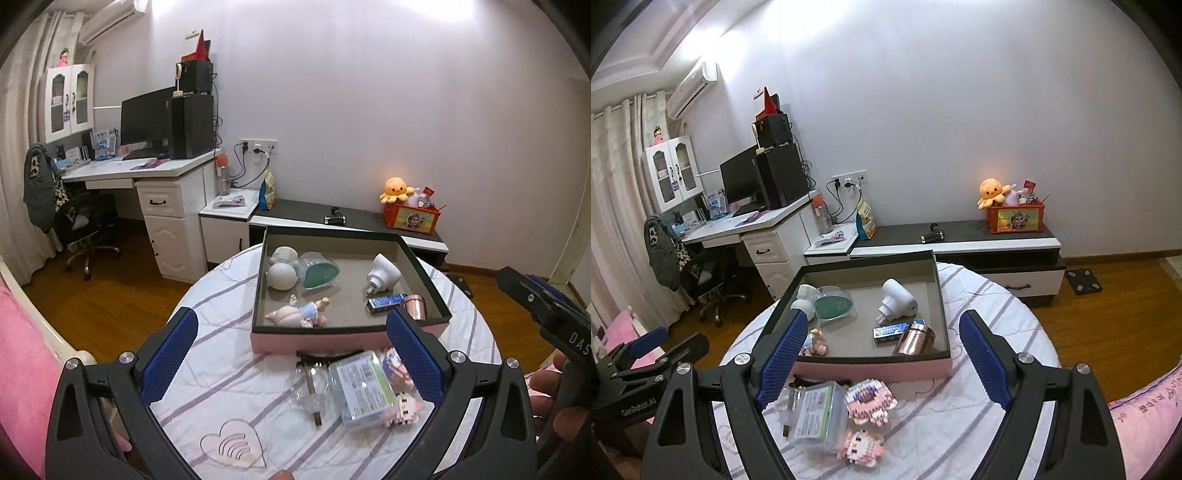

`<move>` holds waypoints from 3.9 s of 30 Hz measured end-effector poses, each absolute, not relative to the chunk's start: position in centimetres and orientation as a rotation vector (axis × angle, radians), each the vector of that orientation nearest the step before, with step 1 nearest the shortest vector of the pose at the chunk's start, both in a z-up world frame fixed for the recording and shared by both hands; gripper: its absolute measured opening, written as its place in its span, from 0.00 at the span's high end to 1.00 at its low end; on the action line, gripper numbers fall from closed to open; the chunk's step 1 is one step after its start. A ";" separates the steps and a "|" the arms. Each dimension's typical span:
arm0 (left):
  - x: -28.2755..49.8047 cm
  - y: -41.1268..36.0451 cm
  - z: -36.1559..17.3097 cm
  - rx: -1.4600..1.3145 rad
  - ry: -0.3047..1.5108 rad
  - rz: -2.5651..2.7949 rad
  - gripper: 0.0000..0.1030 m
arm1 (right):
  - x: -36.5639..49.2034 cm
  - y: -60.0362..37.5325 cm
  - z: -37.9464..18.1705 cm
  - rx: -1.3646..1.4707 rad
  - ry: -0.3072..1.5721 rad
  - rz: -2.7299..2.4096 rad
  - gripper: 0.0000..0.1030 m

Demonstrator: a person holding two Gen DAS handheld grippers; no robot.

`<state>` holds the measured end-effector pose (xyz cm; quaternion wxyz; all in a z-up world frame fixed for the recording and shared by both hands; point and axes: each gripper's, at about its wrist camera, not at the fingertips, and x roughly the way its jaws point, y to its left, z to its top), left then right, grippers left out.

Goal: Organize rigid objects
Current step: 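Withdraw both tools from the tray back over the bed, then grasp the clear bottle with the left gripper while the right grasps the pink block figure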

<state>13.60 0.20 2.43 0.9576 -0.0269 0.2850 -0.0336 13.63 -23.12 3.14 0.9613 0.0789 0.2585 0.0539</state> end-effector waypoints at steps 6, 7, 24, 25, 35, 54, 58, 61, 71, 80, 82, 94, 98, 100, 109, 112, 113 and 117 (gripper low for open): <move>11.7 0.7 2.4 -0.060 0.578 -0.060 0.00 | 11.6 -23.0 3.6 0.137 0.508 0.111 0.17; 11.5 0.8 2.5 -0.064 0.576 -0.059 0.00 | 11.2 -23.0 3.6 0.136 0.506 0.113 0.17; 9.2 0.6 3.0 -0.066 0.558 -0.060 0.00 | 9.2 -22.4 3.8 0.107 0.503 0.123 0.17; 9.1 0.6 3.0 -0.066 0.557 -0.061 0.00 | 9.2 -22.4 3.8 0.107 0.503 0.124 0.17; 8.9 0.6 3.0 -0.066 0.558 -0.059 0.00 | 9.0 -22.2 3.8 0.105 0.503 0.123 0.17; 10.1 0.7 -1.1 -0.071 0.683 -0.065 0.00 | 11.1 -23.4 1.5 0.087 0.609 0.105 0.17; 10.9 0.4 -2.6 -0.065 0.721 -0.069 0.00 | 12.2 -23.4 -0.1 0.076 0.664 0.102 0.17; 11.6 0.4 -4.1 -0.059 0.748 -0.061 0.00 | 12.9 -23.4 -1.4 0.071 0.703 0.107 0.17; 14.8 0.4 -8.8 -0.044 0.855 -0.047 0.00 | 15.3 -22.4 -5.4 0.051 0.824 0.138 0.17; 17.7 -0.6 -11.0 -0.029 0.901 -0.067 0.00 | 17.2 -21.9 -7.6 0.055 0.876 0.173 0.17; 18.3 -0.7 -11.4 -0.027 0.907 -0.064 0.00 | 17.6 -21.9 -8.1 0.057 0.887 0.181 0.17; 20.9 -0.9 -12.4 -0.078 0.933 -0.099 0.06 | 19.9 -21.1 -9.8 0.070 0.909 0.274 0.30; 20.4 -1.2 -12.3 -0.068 0.938 -0.114 0.23 | 20.0 -21.0 -9.8 0.066 0.934 0.288 0.36; 20.2 -1.3 -12.3 -0.055 0.935 -0.105 0.22 | 19.8 -21.1 -9.8 0.083 0.936 0.300 0.36; 20.6 -1.3 -12.8 -0.054 0.935 -0.101 0.43 | 19.1 -22.3 -11.2 0.144 0.960 0.300 0.38; 20.2 -0.8 -12.8 -0.082 0.933 -0.114 0.49 | 18.9 -22.5 -11.2 0.168 0.958 0.317 0.38; 20.1 -0.6 -12.8 -0.088 0.933 -0.117 0.49 | 18.8 -22.6 -11.2 0.174 0.955 0.317 0.38; 19.7 0.0 -12.5 -0.112 0.935 -0.121 0.50 | 18.4 -23.0 -10.6 0.197 0.933 0.321 0.39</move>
